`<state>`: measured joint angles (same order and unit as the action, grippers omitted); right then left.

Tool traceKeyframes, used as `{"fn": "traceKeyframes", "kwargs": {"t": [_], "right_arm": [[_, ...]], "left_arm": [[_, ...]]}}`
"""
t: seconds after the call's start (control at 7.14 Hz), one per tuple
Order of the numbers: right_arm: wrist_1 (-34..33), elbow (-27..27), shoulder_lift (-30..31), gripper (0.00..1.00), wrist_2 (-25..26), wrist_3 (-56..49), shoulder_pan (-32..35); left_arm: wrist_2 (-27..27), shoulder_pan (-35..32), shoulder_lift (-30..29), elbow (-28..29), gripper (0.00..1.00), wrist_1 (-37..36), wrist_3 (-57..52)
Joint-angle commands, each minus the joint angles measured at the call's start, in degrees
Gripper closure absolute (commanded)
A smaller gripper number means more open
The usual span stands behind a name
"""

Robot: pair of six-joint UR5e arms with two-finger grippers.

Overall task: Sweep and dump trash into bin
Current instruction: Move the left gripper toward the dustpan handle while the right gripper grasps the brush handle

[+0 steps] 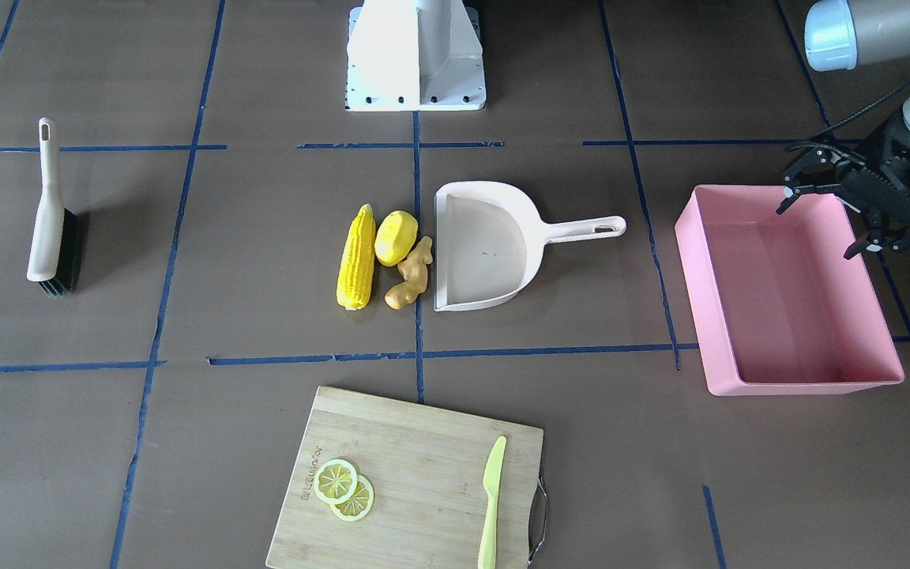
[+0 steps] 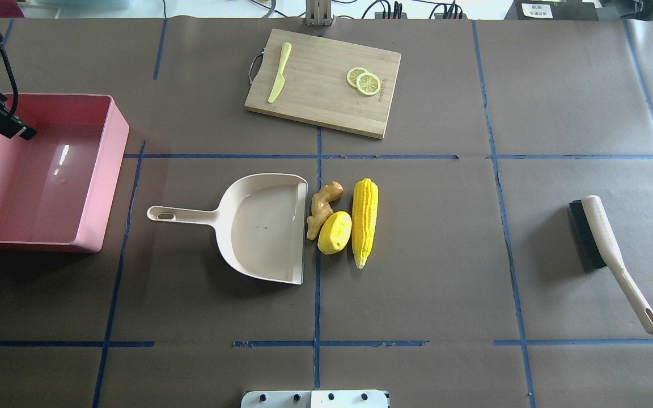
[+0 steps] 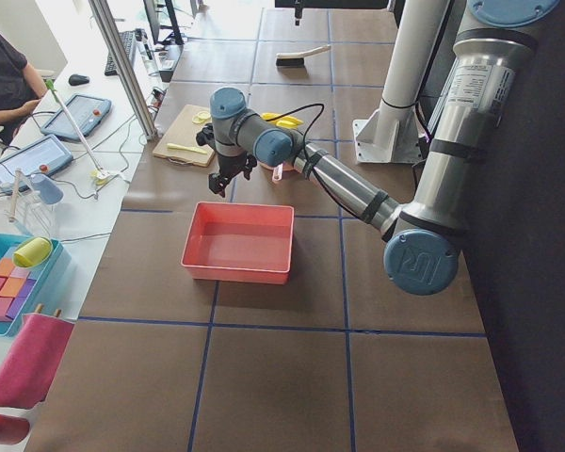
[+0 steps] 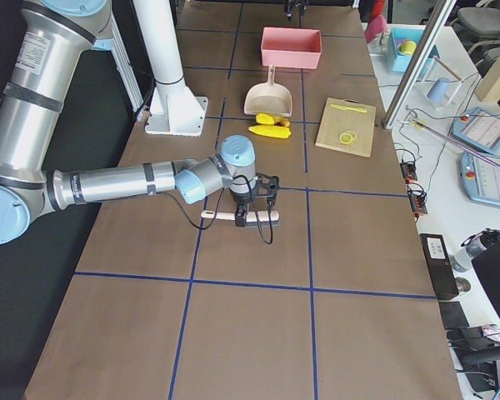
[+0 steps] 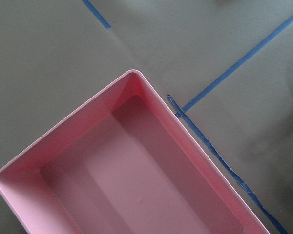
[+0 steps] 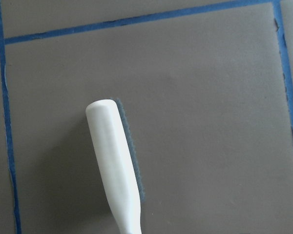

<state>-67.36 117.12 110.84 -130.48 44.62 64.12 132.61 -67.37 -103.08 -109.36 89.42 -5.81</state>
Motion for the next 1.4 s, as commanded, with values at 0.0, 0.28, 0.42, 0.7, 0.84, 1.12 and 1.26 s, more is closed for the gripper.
{"fn": "traceKeyframes", "kwargs": {"t": [0.0, 0.28, 0.42, 0.7, 0.84, 1.12, 1.26], "right_arm": [[4.3, -0.1, 2.1, 0.01, 2.5, 3.7, -6.6], [6.7, -1.4, 1.5, 0.01, 5.6, 7.4, -13.6], [6.8, -2.9, 0.7, 0.01, 5.7, 7.4, -15.2], [6.8, -6.0, -1.0, 0.01, 5.7, 7.4, -17.4], [6.8, -6.6, -1.1, 0.02, 5.6, 7.4, -18.1], [6.5, -7.3, -1.1, 0.05, 5.6, 7.4, -19.6], [6.4, -7.3, -1.1, 0.12, 5.6, 7.4, -19.5]], "left_arm": [[-3.0, 1.9, -0.5, 0.3, 0.00, 0.0, 0.2], [-3.1, 2.3, -0.6, 0.5, 0.00, 0.0, 0.1], [-3.1, 2.3, -0.6, 0.7, 0.00, 0.0, 0.0], [-3.1, 2.3, -1.1, 1.5, 0.00, 0.1, -0.3], [-3.1, 2.3, -1.2, 1.5, 0.00, 0.1, -0.3], [-3.1, 2.3, -1.2, 1.6, 0.00, 0.1, -0.4], [-3.1, 2.3, -1.2, 1.5, 0.00, 0.2, -0.4]]}}
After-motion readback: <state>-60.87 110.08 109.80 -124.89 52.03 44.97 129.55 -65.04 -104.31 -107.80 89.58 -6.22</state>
